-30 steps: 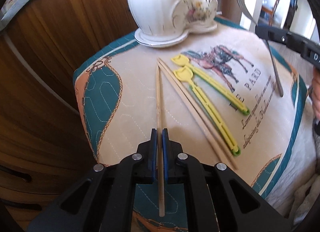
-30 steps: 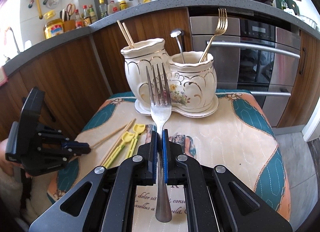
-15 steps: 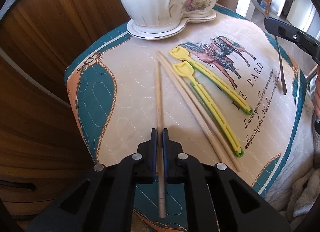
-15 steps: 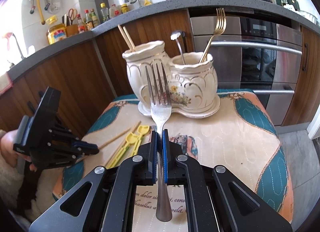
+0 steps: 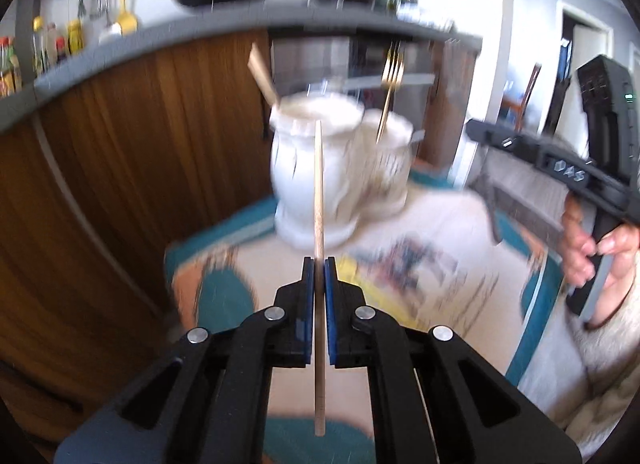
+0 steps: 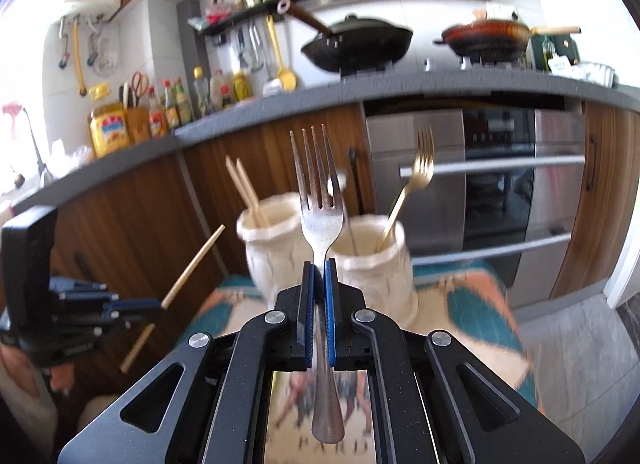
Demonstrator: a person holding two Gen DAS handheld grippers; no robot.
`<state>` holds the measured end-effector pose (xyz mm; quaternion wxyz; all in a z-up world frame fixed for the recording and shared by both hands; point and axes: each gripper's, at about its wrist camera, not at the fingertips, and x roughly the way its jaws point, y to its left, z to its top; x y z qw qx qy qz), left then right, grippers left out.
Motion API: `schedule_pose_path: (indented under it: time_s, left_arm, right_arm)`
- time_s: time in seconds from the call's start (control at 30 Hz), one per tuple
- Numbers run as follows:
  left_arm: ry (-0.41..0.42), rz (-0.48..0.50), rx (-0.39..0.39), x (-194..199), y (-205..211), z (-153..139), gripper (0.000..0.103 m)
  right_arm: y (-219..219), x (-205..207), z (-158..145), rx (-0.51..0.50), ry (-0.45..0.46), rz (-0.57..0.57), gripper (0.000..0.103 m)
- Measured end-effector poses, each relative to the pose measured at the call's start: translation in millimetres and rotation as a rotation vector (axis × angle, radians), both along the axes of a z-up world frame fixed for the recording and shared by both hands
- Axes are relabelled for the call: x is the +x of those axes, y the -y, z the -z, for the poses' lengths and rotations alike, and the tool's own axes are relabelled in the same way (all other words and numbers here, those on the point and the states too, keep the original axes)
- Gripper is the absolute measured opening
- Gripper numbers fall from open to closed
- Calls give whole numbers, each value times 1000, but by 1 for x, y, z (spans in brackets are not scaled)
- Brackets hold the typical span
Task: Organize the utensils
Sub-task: 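Lift the chopstick and silver fork and carry both over the ceramic holder, then release the chopstick into the larger pot while the right tool releases the fork into the smaller pot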
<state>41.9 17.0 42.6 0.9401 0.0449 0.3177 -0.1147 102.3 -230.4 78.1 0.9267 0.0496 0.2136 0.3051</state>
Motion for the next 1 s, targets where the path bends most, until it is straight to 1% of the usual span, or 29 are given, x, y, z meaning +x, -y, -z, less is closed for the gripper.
schedule_pose_path:
  time_s: [0.13,0.3,0.37,0.47,0.5,0.57,0.67,0.77,0.83,0.9,1.0]
  left_arm:
    - [105,16,-102,18,7,-16,5]
    - [197,19,-179,54,18,-34,5]
    - [241,13,-186,64,23,-42,5]
    - [314,1,-206,84,29,-54,5]
    - [329,-3,-211,86,28,-56,5]
    - [361,-15,-226,101,30,-62,5]
    - [393,-34,-247,117,29,-62,5]
    - [421,-48,-237,125,30,-60,5]
    - [456,-72,-212,128,31,-57,5]
    - [451,-81,-227,133,27,-53,5]
    - [443,-103,-221,137,25,-42,5]
  right_arm:
    - [-6,19,-21,46,51,38,6]
    - [-8,44,-41,99,115,99,6]
    - [-7,55,-45,130,139,122,6]
    - [-7,72,-43,149,143,147,6]
    - [-9,78,-42,149,139,153,6]
    - [-12,89,-38,144,143,170,6]
    - [-15,102,-29,135,158,183,6]
    - [-16,108,-17,148,152,174,6]
    - [-17,109,-11,153,161,171,6]
    - [-19,111,-8,144,160,165,6]
    - [-22,112,-5,124,165,165,6]
